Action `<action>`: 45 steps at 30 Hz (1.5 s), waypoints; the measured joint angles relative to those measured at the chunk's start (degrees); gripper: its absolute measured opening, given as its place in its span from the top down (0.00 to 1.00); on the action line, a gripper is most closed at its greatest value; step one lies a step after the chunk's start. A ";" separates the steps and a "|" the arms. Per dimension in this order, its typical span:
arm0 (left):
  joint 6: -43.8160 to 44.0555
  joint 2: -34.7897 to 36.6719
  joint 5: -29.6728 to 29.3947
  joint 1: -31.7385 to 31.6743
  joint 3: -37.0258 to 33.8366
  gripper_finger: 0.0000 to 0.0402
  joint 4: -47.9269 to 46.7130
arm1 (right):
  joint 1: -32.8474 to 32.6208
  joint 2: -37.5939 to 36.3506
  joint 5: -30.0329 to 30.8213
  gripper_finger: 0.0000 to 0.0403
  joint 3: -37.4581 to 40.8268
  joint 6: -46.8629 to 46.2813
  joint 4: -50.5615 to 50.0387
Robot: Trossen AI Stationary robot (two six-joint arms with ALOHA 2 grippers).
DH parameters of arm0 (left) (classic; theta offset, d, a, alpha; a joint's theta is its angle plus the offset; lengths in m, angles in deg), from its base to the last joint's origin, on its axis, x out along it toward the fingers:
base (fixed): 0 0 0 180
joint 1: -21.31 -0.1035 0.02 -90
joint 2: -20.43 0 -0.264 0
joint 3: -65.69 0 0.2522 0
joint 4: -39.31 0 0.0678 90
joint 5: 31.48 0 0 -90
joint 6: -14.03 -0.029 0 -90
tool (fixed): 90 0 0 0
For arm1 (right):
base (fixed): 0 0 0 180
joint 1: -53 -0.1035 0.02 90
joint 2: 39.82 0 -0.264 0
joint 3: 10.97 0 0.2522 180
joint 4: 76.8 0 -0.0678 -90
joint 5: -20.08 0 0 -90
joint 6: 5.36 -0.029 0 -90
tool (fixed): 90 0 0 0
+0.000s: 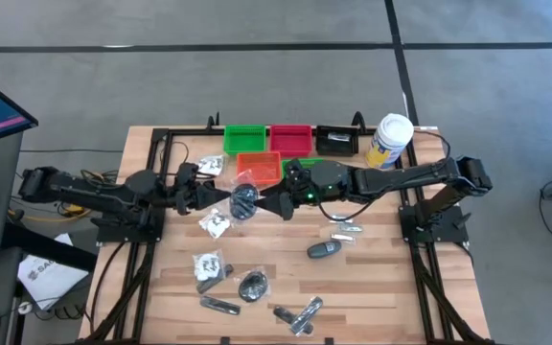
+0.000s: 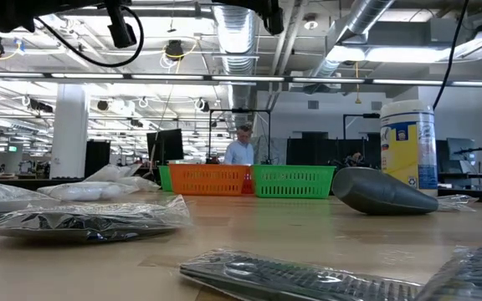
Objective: Pick & Place Travel size toiletries
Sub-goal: Put the black hair brush into the orange bin
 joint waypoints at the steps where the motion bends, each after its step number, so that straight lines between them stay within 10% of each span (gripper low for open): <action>1: 0.00 0.00 0.54 -0.45 0.00 1.00 0.35 | 0.00 0.00 0.00 0.24 0.00 -0.01 0.00; 45: 3.21 -4.57 5.60 -5.91 0.04 1.00 12.00 | -0.11 0.00 -0.04 0.34 0.00 -1.53 6.98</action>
